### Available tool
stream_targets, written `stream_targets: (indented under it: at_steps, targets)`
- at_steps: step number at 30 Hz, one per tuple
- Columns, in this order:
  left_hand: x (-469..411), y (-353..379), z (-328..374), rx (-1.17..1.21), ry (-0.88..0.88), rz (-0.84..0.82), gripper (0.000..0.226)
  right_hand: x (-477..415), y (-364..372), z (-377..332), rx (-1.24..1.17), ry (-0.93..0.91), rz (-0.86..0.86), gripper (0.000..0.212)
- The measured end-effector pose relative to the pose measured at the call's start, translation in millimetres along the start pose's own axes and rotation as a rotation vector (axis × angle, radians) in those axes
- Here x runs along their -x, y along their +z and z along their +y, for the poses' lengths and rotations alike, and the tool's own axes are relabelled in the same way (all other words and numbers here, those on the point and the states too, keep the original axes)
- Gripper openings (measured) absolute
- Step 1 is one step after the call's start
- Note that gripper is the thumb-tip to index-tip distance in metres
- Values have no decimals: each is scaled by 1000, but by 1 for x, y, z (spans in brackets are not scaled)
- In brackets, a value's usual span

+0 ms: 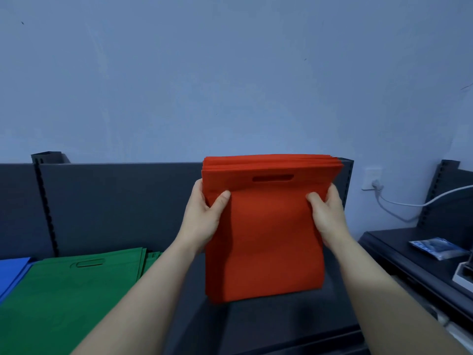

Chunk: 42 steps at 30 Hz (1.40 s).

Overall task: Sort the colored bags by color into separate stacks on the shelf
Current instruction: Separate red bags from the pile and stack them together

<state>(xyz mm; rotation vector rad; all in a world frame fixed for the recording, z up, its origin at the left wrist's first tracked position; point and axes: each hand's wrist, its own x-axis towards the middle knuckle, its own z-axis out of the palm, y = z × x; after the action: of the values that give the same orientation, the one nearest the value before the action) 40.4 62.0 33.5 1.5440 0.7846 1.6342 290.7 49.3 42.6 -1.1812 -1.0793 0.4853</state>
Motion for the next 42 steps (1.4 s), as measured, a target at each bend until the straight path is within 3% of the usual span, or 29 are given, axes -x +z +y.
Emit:
stream_targets:
  at_steps: [4, 11, 15, 20, 23, 26, 28, 31, 35, 38, 42]
  targets:
    - [15, 1, -27, -143, -121, -35, 49, 20, 2, 17, 83, 16, -24, 38]
    - [4, 1, -18, -185, -125, 39, 31, 16, 2, 6, 148, -81, 32, 28]
    - [1, 3, -18, -54, -192, 131, 20, 16, -8, 22, 86, 65, -39, 39]
    - [-13, 4, -17, 88, -262, 168, 21, 20, -22, 36, 88, 205, -173, 16]
    - [-16, 4, -29, 30, -378, 69, 32, 15, -29, 36, 48, 233, -139, 14]
    - [3, 8, -58, -102, -616, -106, 43, 10, -36, 45, 47, 303, -122, 13]
    - [18, 15, -79, -179, -674, -197, 41, 7, -42, 53, 60, 350, -123, 13]
    - [31, 27, -100, -222, -699, -208, 26, 5, -46, 67, 175, 395, -124, 16]
    - [44, 42, -120, -308, -766, -162, 27, -1, -49, 96, 345, 409, -110, 25]
    - [52, 55, -122, -297, -784, -156, 8, -5, -52, 114, 508, 403, -125, 30]
    - [61, 73, -133, -341, -757, -89, 15, -9, -57, 134, 660, 433, -203, 38]
